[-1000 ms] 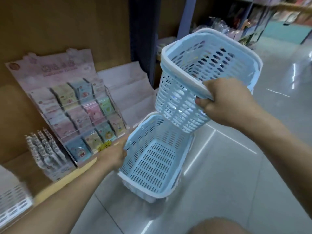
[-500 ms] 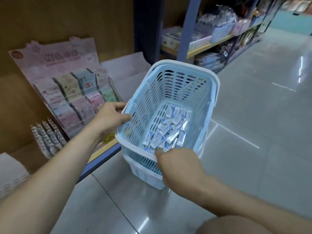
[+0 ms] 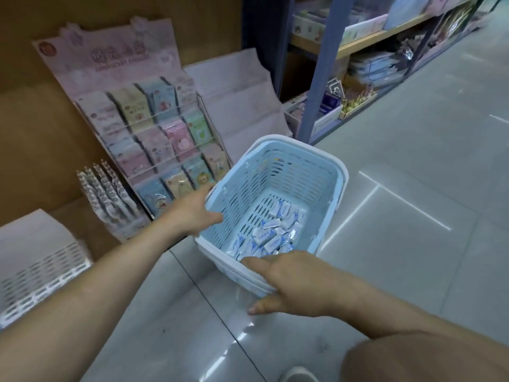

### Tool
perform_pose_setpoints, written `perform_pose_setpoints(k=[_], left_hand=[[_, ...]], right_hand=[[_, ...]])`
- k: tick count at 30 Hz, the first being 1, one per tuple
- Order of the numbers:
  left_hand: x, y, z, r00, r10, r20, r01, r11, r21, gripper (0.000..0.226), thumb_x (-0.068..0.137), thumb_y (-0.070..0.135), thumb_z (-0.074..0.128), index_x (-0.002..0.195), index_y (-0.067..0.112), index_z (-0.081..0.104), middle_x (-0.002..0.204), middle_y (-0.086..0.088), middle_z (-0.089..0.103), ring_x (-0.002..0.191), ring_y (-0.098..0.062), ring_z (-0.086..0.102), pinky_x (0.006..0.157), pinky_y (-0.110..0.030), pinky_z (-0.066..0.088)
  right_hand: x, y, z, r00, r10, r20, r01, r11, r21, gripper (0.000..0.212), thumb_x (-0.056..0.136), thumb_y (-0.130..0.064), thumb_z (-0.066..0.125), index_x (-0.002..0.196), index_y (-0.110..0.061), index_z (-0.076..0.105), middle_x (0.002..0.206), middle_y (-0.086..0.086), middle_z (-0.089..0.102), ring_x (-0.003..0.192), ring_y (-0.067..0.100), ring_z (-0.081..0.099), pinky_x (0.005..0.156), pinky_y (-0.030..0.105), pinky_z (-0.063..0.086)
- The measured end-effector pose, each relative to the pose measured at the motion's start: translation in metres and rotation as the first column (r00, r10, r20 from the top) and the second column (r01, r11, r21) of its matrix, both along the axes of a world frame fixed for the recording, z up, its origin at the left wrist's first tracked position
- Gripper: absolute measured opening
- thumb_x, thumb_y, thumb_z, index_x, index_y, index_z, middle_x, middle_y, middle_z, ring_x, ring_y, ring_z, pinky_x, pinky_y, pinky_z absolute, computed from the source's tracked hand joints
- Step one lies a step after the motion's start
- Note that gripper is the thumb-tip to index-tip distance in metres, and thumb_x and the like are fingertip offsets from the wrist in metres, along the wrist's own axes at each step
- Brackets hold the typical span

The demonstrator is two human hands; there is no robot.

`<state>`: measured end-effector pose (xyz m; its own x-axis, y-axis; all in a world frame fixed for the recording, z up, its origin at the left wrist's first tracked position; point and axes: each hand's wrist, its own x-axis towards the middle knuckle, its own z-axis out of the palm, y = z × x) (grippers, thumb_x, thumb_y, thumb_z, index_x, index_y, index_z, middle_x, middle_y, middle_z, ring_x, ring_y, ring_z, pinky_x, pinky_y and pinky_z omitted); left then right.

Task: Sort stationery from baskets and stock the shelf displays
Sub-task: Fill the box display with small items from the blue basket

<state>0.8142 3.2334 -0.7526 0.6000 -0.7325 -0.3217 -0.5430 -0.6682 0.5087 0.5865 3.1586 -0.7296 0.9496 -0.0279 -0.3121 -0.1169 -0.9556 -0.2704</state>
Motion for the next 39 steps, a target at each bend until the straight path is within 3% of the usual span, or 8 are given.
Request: perform_pose_setpoints(k=[3, 7, 10, 13, 22, 30, 36, 39], left_hand=[[0.004, 0.007, 0.007, 0.955, -0.02, -0.295, 0.061, 0.99, 0.131, 0.072, 0.082, 0.005, 0.062, 0.139, 0.032, 0.027, 0.11, -0.005, 0.057, 0.081, -0.026, 0.068, 0.05, -0.031, 0.055], [0.021, 0.018, 0.008, 0.999, -0.05, -0.015, 0.052, 0.994, 0.098, 0.056, 0.085, 0.006, 0.059, 0.13, 0.033, 0.04, 0.107, -0.001, 0.061, 0.078, -0.02, 0.065, 0.051, -0.03, 0.053], [0.044, 0.032, 0.006, 0.985, 0.088, 0.148, -0.086, 0.996, -0.024, 0.051, 0.089, 0.028, 0.068, 0.135, 0.029, 0.048, 0.122, -0.001, 0.061, 0.098, -0.025, 0.061, 0.074, -0.036, 0.051], [0.061, 0.049, 0.008, 0.951, 0.209, 0.229, -0.195, 0.977, -0.083, 0.044, 0.092, 0.043, 0.062, 0.131, 0.027, 0.05, 0.099, -0.005, 0.062, 0.083, -0.025, 0.059, 0.063, -0.036, 0.044], [0.037, 0.133, -0.004, 0.908, 0.258, -0.331, -0.357, 0.888, -0.288, 0.048, 0.092, 0.03, 0.058, 0.136, 0.039, 0.04, 0.126, -0.002, 0.064, 0.115, -0.022, 0.062, 0.095, -0.047, 0.052], [0.005, 0.209, 0.018, 0.773, 0.49, -0.403, -0.579, 0.804, -0.133, 0.029, 0.099, 0.008, 0.045, 0.111, 0.026, 0.065, 0.089, -0.002, 0.071, 0.078, -0.018, 0.068, 0.072, -0.037, 0.058], [-0.019, 0.238, 0.026, 0.666, 0.58, -0.469, -0.669, 0.743, -0.03, 0.028, 0.101, 0.02, 0.043, 0.121, 0.024, 0.061, 0.092, 0.0, 0.07, 0.075, -0.017, 0.071, 0.068, -0.029, 0.057], [-0.02, 0.225, 0.025, 0.669, 0.552, -0.499, -0.645, 0.764, -0.02, 0.026, 0.097, 0.023, 0.049, 0.122, 0.026, 0.056, 0.101, -0.005, 0.071, 0.081, -0.022, 0.071, 0.077, -0.037, 0.059]], right_hand=[[0.009, 0.005, -0.008, 0.999, 0.036, 0.041, -0.037, 0.999, 0.024, 0.048, 0.095, -0.053, 0.049, 0.123, -0.015, 0.039, 0.105, 0.014, 0.063, 0.093, 0.036, 0.06, 0.077, 0.042, 0.049], [0.032, 0.023, -0.009, 0.991, 0.113, 0.078, -0.122, 0.985, 0.124, 0.08, 0.092, -0.056, 0.052, 0.148, -0.012, 0.016, 0.094, 0.013, 0.061, 0.089, 0.036, 0.058, 0.078, 0.04, 0.049], [0.059, 0.039, -0.008, 0.98, 0.194, 0.05, -0.2, 0.965, 0.169, 0.1, 0.092, -0.054, 0.055, 0.153, -0.012, -0.012, 0.118, 0.017, 0.057, 0.105, 0.034, 0.054, 0.083, 0.036, 0.043], [0.089, 0.049, -0.008, 0.965, 0.258, 0.04, -0.261, 0.948, 0.182, 0.096, 0.097, -0.041, 0.054, 0.152, -0.007, -0.017, 0.135, 0.017, 0.048, 0.111, 0.035, 0.054, 0.086, 0.038, 0.042], [0.129, 0.11, -0.021, 0.977, 0.161, 0.14, -0.178, 0.977, 0.12, 0.095, 0.094, -0.04, 0.052, 0.151, -0.002, -0.014, 0.123, 0.018, 0.056, 0.104, 0.037, 0.059, 0.079, 0.038, 0.045], [0.166, 0.153, 0.006, 0.93, 0.266, 0.254, -0.244, 0.963, -0.114, 0.096, 0.077, -0.071, 0.059, 0.141, -0.011, 0.022, 0.128, 0.007, 0.04, 0.118, 0.026, 0.047, 0.081, 0.037, 0.045], [0.201, 0.164, -0.009, 0.941, 0.262, 0.215, -0.324, 0.881, 0.345, 0.072, 0.071, -0.05, 0.071, 0.13, -0.02, 0.042, 0.128, 0.002, 0.038, 0.123, 0.024, 0.043, 0.097, 0.035, 0.043], [0.194, 0.157, -0.014, 0.936, 0.253, 0.244, -0.34, 0.827, 0.448, 0.086, 0.075, -0.027, 0.074, 0.147, -0.015, 0.029, 0.151, -0.001, 0.02, 0.135, 0.01, 0.031, 0.102, 0.009, 0.026]])
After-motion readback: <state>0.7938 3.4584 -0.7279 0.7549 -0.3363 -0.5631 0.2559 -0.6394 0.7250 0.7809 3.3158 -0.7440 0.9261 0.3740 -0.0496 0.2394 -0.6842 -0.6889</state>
